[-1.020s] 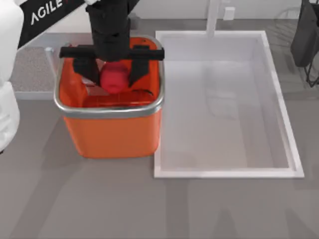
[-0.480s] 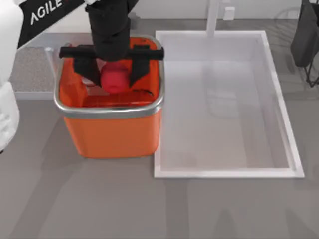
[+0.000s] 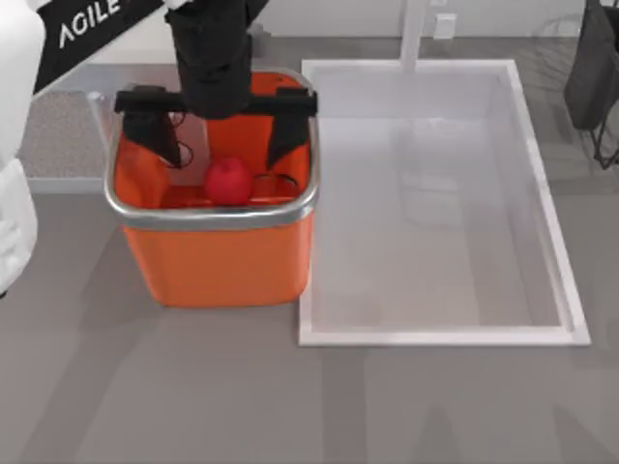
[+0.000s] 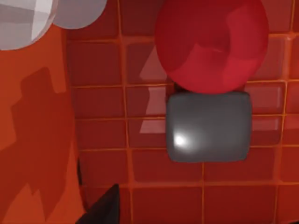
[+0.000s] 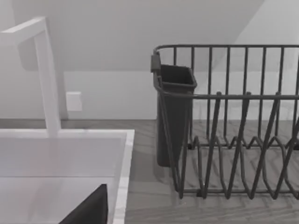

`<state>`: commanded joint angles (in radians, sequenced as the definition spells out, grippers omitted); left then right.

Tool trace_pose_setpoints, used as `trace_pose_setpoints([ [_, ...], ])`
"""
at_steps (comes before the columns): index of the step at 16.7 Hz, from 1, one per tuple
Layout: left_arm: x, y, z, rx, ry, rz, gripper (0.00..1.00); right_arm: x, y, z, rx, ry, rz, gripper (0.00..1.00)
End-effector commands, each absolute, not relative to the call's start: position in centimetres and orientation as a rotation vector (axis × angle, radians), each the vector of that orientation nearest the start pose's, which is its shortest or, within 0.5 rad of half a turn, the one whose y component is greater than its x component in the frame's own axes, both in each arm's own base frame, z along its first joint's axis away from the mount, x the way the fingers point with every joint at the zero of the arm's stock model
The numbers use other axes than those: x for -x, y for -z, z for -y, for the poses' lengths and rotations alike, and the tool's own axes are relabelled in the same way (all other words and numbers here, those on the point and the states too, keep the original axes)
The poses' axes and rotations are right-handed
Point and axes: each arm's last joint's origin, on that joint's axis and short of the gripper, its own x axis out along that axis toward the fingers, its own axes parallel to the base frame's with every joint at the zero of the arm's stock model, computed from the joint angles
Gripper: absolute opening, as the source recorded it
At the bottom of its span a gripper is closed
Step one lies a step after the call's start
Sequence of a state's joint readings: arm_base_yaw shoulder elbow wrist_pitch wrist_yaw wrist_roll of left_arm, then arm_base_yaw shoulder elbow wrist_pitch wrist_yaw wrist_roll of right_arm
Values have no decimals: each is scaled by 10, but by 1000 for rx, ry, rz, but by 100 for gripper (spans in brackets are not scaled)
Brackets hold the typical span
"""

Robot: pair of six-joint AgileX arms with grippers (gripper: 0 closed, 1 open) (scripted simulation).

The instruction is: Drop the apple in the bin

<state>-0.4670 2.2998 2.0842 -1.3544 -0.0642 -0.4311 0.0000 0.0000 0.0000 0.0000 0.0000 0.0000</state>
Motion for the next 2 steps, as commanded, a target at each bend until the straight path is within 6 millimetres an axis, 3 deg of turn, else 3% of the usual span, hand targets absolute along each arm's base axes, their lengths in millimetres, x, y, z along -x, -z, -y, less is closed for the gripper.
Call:
trace_pose_setpoints([
  [2, -409, -204, 197, -68, -28, -1540, 100, -106, -160, 1, 0, 0, 0, 100],
])
